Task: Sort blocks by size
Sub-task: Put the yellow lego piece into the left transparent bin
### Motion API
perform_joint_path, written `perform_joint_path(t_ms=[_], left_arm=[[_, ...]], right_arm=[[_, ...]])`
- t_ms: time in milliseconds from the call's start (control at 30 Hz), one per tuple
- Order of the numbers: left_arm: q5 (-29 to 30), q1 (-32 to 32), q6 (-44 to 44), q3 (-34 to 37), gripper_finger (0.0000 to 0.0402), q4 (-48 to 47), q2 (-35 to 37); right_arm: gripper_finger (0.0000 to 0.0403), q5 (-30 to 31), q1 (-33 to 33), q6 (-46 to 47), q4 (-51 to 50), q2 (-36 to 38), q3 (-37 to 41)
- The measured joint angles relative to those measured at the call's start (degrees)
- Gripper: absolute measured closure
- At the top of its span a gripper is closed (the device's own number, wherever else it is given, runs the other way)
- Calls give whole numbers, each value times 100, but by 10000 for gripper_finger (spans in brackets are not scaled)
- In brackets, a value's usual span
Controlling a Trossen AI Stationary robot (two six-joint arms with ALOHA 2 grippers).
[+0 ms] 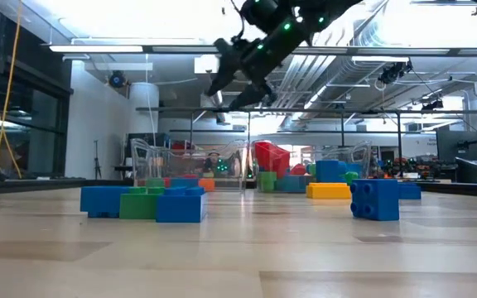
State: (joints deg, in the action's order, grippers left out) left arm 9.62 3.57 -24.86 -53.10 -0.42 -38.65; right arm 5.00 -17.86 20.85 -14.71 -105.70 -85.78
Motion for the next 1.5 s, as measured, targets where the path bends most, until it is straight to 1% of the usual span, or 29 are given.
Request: perform_joint_path(t_ms=[67, 200, 267, 367, 433, 500, 600, 733, 900, 967, 1067, 1200, 1267, 1333, 1400, 1500], left_arm=[[1, 0, 0, 0, 103, -54, 0], [-1, 0, 2, 2, 103, -245, 9], [1, 0, 4, 2, 103, -300, 2], [0, -3, 9, 2, 103, -336, -22], [-1, -4, 7, 2, 103, -328, -35], [1, -5, 7, 2, 103, -328, -35], [1, -7, 2, 2, 103, -319, -33], [1, -7, -50, 2, 103, -324, -34], [1, -7, -55, 2, 103, -324, -46], [1, -7, -57, 2, 103, -324, -48], [1, -7, -102, 2, 103, -324, -46], [8, -7, -120, 2, 103, -324, -50], [35, -7, -148, 2, 103, -323, -56], [40, -7, -148, 2, 103, -317, -62], [42, -7, -149, 2, 103, -319, -81], [42, -7, -149, 2, 103, -321, -86]], right_arm=[[82, 63, -25, -257, -540, 287, 0], [81, 76, 215, -841, -2297, 863, 64], [81, 74, 410, -1023, -3014, 1082, 278], [81, 76, 713, -1234, -3493, 1465, 883], [81, 63, 884, -1561, -3551, 1560, 1423], [80, 50, 1006, -2086, -3400, 1529, 1913], [80, 89, 1093, -2775, -3039, 1406, 2309], [80, 276, 1044, -2889, -2795, 1002, 2414], [80, 299, 927, -3467, -2739, 440, 2326], [80, 355, 883, -3487, -2677, 291, 2322], [80, 280, 843, -3459, -2683, 121, 2333], [86, 285, 848, -3385, -2644, 3, 2352], [101, 262, 852, -3268, -2631, -18, 2358], [130, 198, 857, -3189, -2613, -49, 2360], [174, 146, 863, -2964, -2610, -55, 2368], [257, 116, 933, -2430, -2564, -59, 2371]])
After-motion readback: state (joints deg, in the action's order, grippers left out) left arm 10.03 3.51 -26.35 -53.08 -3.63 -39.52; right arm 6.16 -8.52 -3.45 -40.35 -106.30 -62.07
